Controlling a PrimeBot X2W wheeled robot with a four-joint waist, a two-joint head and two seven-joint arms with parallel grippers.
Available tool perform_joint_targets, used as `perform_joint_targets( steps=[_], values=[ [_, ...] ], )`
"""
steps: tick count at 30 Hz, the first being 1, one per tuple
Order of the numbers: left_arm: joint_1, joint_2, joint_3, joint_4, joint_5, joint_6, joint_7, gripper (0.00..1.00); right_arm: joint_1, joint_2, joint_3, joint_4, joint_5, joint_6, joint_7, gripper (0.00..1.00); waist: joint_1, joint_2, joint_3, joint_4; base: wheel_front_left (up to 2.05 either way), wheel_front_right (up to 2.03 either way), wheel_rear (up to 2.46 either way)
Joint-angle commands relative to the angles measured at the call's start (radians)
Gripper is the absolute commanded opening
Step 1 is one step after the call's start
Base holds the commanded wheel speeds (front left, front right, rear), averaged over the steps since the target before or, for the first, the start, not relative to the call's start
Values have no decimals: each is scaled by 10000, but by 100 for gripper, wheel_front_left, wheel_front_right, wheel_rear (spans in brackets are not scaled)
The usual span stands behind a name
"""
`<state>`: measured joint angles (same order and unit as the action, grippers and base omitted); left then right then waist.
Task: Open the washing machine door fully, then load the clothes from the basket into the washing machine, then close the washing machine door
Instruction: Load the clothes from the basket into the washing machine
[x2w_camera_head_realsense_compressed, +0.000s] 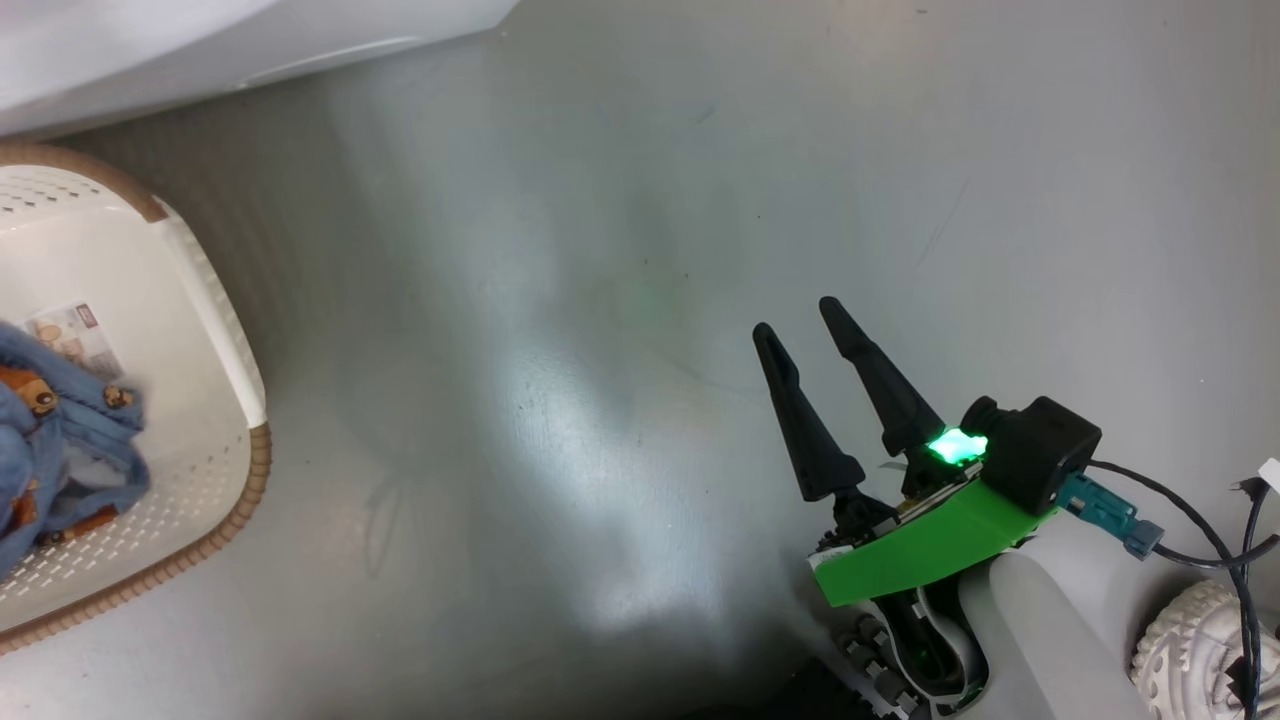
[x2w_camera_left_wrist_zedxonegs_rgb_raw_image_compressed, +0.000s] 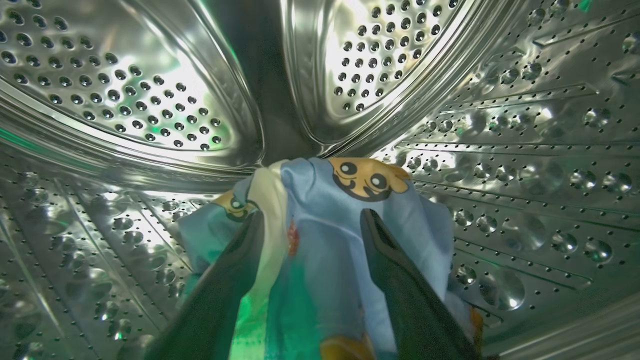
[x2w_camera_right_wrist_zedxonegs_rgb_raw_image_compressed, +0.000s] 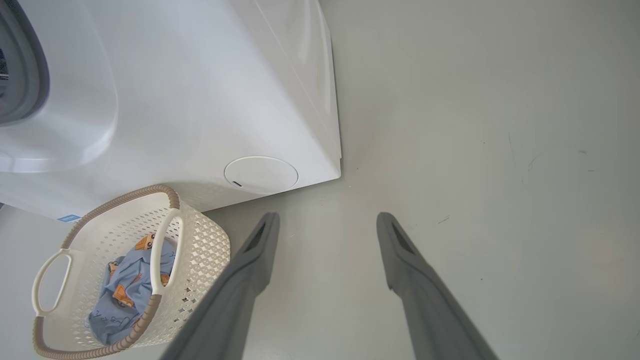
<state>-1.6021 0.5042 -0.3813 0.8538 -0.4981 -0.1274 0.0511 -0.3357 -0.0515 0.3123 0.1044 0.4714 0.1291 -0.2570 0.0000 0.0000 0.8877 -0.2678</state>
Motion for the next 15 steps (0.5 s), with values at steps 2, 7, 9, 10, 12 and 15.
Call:
perform_joint_targets(
  steps=[2, 7, 9, 10, 12, 15],
  values=[
    [89, 406, 44, -131, -71, -26, -115, 100, 220, 13, 143, -144, 38, 16, -48, 100, 0, 0, -58, 58, 0, 0, 0],
    [401, 212, 110, 12, -300, -19, -412, 100, 212, 13, -13, -141, 37, 16, -48, 100, 0, 0, -286, 222, 0, 0, 0],
    [575, 121, 101, 53, -358, -20, -575, 100, 211, 13, -93, -119, -5, 16, -48, 100, 0, 0, -423, 311, 0, 0, 0],
    [656, 74, 97, 79, -391, -20, -640, 100, 202, 13, -132, -109, -16, 16, -48, 100, 0, 0, -484, 354, 0, 0, 0],
    [836, -37, 125, 127, -502, -20, -792, 100, 170, 13, -211, -84, -38, 16, -48, 100, 0, 0, -607, 430, 0, 0, 0],
    [1167, -192, 61, 182, -549, -21, -1051, 100, 155, 13, -363, -9, -38, 16, -48, 100, 0, 0, -818, 564, 0, 0, 0]
  ],
)
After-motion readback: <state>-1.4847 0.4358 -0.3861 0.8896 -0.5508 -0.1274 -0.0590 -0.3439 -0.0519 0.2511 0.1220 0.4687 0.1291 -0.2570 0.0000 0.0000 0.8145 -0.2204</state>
